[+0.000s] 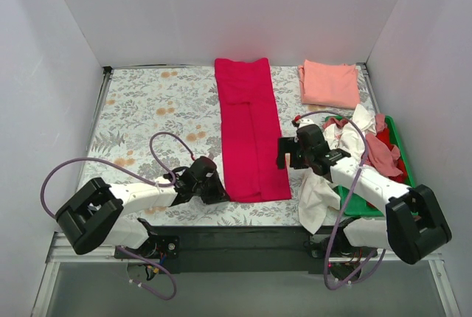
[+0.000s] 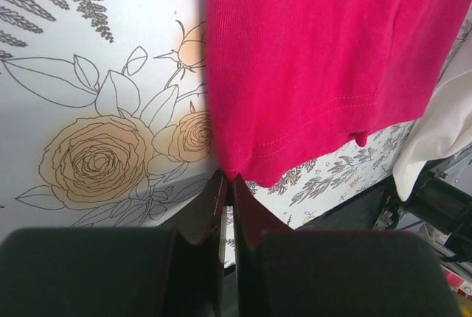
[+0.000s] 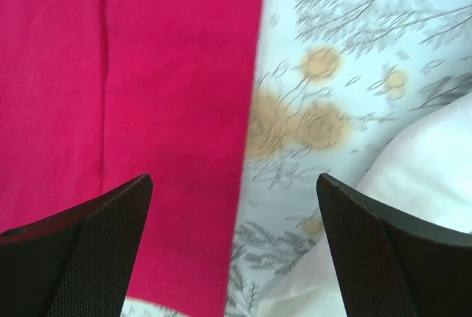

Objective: Fold and stack the t-shirts
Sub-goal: Fold the tshirt

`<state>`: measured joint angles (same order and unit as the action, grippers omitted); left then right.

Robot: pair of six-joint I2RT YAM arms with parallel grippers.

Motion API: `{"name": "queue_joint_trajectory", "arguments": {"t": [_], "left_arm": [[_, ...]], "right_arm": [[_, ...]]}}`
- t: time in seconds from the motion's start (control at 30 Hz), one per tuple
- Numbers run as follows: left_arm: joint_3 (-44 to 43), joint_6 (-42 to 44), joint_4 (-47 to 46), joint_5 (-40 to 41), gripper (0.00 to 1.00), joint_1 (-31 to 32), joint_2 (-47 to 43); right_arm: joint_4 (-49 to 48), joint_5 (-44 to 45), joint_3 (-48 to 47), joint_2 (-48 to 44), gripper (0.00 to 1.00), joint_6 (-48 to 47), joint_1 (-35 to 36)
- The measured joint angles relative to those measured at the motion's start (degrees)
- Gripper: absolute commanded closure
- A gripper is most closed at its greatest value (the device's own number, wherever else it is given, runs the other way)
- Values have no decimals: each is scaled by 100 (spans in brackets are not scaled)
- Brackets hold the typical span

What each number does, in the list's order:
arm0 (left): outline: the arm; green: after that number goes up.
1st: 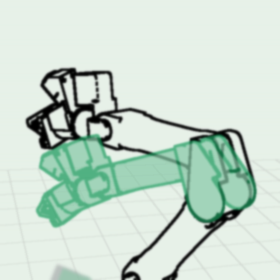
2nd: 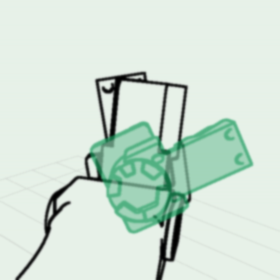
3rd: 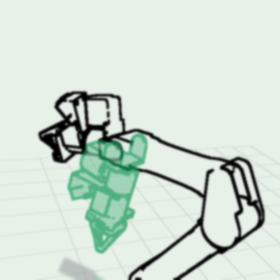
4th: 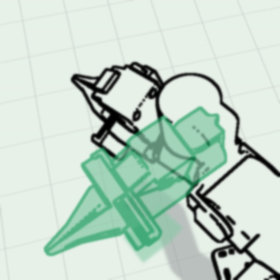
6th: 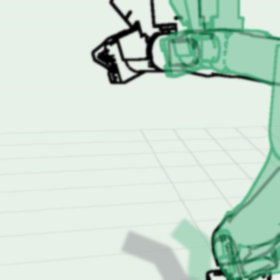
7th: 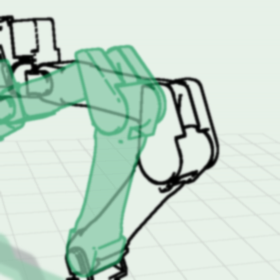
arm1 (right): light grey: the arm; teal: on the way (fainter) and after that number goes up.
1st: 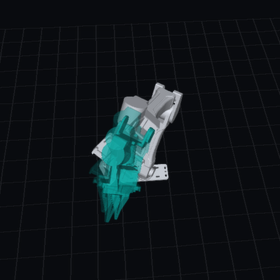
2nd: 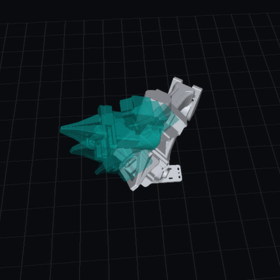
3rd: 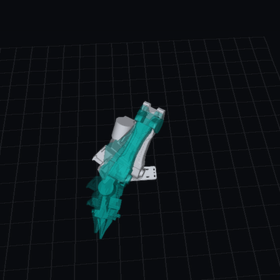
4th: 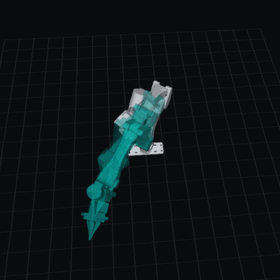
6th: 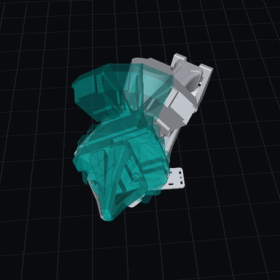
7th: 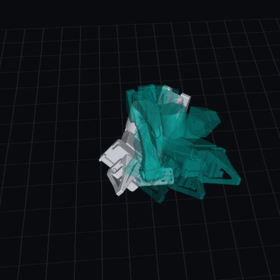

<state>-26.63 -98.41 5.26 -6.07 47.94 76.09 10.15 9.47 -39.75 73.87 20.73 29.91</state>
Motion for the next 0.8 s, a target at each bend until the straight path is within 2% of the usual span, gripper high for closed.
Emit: {"name": "queue_joint_trajectory", "arguments": {"t": [0.17,0.33,0.4,0.63,0.8], "left_arm": [[92,-13,144,22,100,0,-208],[402,-72,833,219,100,2,-1019],[463,-94,1078,280,100,0,-1248],[520,-181,1755,535,100,2,-1718],[520,-216,1818,544,100,2,-1753]], "right_arm": [[-166,-1045,656,-691,2,17,0],[44,-1757,1062,-1174,2,-20,131],[243,-1722,1062,-1248,2,-55,426],[680,-1585,1082,-1368,2,260,2142],[855,-1158,1187,-1220,11,656,2828]]}}
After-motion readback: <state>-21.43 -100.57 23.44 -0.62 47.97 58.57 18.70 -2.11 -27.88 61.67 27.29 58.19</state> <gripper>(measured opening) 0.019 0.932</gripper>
